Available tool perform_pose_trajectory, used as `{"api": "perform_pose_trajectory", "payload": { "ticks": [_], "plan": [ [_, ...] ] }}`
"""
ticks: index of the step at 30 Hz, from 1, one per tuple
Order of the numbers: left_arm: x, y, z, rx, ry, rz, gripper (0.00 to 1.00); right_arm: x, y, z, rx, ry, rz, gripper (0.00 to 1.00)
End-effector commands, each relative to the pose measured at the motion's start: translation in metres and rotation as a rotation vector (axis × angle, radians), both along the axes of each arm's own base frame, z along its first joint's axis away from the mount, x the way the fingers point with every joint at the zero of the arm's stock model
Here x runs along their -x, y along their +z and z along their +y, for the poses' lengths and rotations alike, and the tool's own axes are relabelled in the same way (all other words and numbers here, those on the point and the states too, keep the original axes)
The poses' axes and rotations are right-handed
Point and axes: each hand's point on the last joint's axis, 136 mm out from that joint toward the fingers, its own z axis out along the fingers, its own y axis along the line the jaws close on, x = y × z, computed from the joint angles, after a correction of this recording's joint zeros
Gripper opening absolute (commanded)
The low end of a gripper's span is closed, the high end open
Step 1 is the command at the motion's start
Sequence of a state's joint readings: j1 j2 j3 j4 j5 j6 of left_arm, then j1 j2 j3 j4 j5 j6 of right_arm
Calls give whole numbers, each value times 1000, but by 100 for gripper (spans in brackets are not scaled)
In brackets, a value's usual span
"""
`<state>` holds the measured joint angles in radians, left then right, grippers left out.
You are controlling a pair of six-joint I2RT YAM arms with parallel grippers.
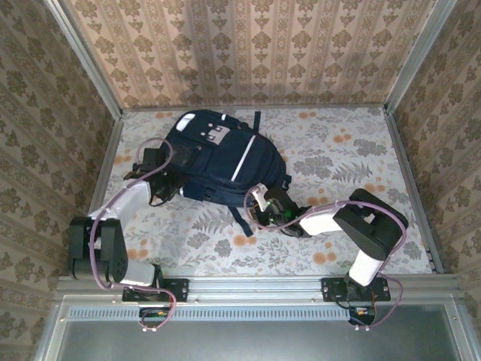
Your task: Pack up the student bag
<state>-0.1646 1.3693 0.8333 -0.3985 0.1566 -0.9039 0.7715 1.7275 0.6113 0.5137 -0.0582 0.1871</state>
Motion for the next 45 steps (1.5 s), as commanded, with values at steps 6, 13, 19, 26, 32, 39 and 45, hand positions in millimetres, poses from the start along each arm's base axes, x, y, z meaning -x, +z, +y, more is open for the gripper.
{"api": "perform_pose_trajectory", "payload": {
  "ticks": [6,13,19,26,32,39,45],
  "plan": [
    [34,-1,-53,201,13,-110,58,-2,-7,26,-105,-40,79,0],
    [29,-9,-101,260,-40,-144,60,-3,-12,29,-96,-36,87,0],
    [33,-40,-116,271,-20,-84,59,-6,-15,28,-106,-52,95,0],
    [26,-59,-105,125,-7,7,53,-6,-18,32,-129,-52,112,0],
    [18,-49,-82,-30,16,-22,12,-5,-18,33,-140,-53,117,0],
    [23,-64,-77,-33,13,36,0,-5,-16,26,-89,-47,98,0],
    [30,-55,-55,-84,12,23,0,-1,-16,9,-43,-52,99,0]
  ]
}}
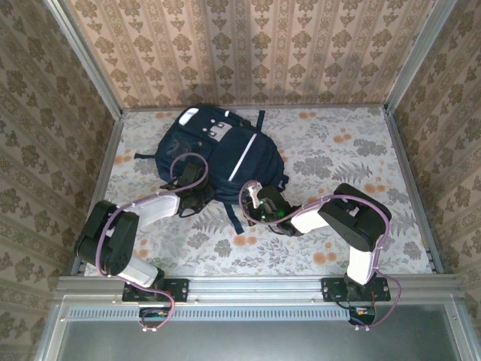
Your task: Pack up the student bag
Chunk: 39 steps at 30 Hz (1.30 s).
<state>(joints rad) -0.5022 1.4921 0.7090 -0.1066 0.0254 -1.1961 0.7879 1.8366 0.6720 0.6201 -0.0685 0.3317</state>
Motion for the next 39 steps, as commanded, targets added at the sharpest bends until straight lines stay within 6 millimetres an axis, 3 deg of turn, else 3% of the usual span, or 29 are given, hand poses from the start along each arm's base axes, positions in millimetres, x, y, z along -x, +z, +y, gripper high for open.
{"api": "perform_pose_trajectory", "payload": {
  "ticks": [1,11,20,21,26,30,39],
  "plan": [
    [12,-6,40,-144,29,19,0,14,-14,-18,76,23,52,0],
    [16,9,68,-211,1,14,0,18,-2,-20,139,107,22,0],
    [22,30,97,-275,35,-9,0,24,14,0,128,212,65,0],
    [22,32,96,-254,30,-12,0,24,16,5,97,210,79,0],
    [39,37,75,-93,17,13,39,20,19,30,-56,157,155,0],
    [52,35,50,119,51,5,58,15,16,40,-133,110,192,0],
    [51,28,6,273,62,47,57,12,10,45,-138,87,186,0]
  ]
}}
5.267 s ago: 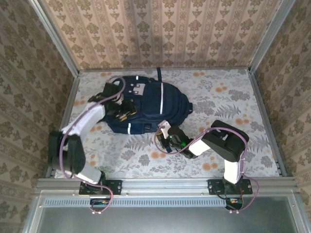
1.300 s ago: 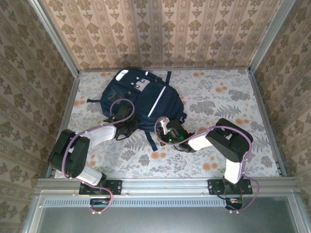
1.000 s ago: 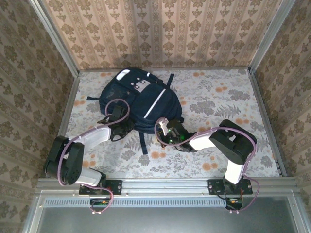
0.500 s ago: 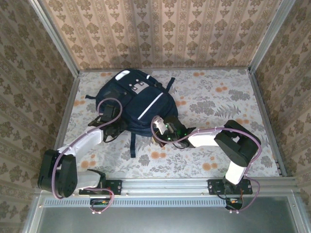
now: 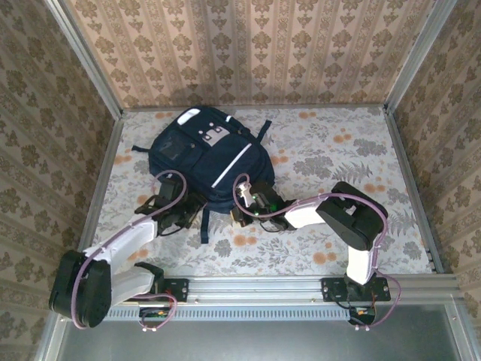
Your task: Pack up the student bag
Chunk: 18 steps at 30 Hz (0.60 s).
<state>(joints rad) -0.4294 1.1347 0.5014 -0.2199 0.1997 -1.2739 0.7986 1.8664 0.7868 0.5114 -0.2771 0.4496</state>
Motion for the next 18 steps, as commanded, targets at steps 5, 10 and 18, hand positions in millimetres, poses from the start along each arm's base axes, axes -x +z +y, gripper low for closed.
{"api": "perform_pose_trajectory", "payload": {
  "ticks": [5,10,18],
  "plan": [
    [-21,7,-35,109,6,-21,54,-4,-3,4,-2,-20,-1,0],
    [-26,6,-44,127,0,-29,48,-2,-4,5,-1,-14,-2,0],
    [-24,29,-36,144,33,-100,45,-2,-9,4,9,-13,-3,0]
  ]
}}
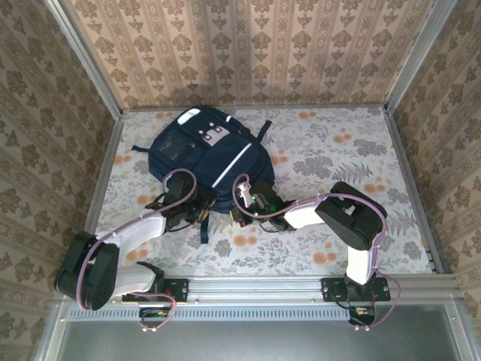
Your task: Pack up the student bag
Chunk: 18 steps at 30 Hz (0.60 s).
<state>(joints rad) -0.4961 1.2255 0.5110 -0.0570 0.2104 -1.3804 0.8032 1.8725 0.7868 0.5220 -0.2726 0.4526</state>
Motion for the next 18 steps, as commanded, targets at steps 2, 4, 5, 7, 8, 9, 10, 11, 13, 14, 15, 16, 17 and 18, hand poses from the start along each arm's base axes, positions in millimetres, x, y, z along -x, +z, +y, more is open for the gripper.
{"api": "perform_pose_trajectory", "payload": {
  "ticks": [2,4,5,7,8,9,10,11,13,14,15,16,17,18],
  "plan": [
    [-10,31,-2,46,35,-89,45,-2,-9,3,9,-12,1,0],
    [-10,31,-2,42,38,-92,46,-3,-10,3,8,-14,3,0],
    [-11,30,-3,42,36,-86,46,-2,-10,4,7,-13,5,0],
    [-10,21,-7,48,26,-55,46,-3,-10,4,6,-13,4,0],
    [-9,16,-11,55,19,-39,47,-3,-9,4,6,-14,3,0],
    [-8,10,-14,63,13,-22,47,-3,-9,4,6,-15,2,0],
    [-7,5,-17,66,8,-6,47,-3,-8,4,7,-16,2,0],
    [-6,1,-20,73,5,5,47,-4,-8,3,8,-18,1,0],
    [-6,-3,-24,73,-2,14,47,-4,-9,3,10,-19,2,0],
    [-7,-4,-26,70,-4,13,47,-4,-10,3,10,-20,3,0],
    [-8,-5,-26,61,-8,13,47,-3,-10,3,8,-20,6,0],
    [-9,-6,-26,51,-11,12,47,-4,-10,4,6,-22,9,0],
    [-11,-8,-25,35,-12,10,46,-4,-11,5,2,-21,15,0],
    [-14,-10,-23,16,-11,10,45,-3,-11,6,0,-18,19,0]
  ]
}}
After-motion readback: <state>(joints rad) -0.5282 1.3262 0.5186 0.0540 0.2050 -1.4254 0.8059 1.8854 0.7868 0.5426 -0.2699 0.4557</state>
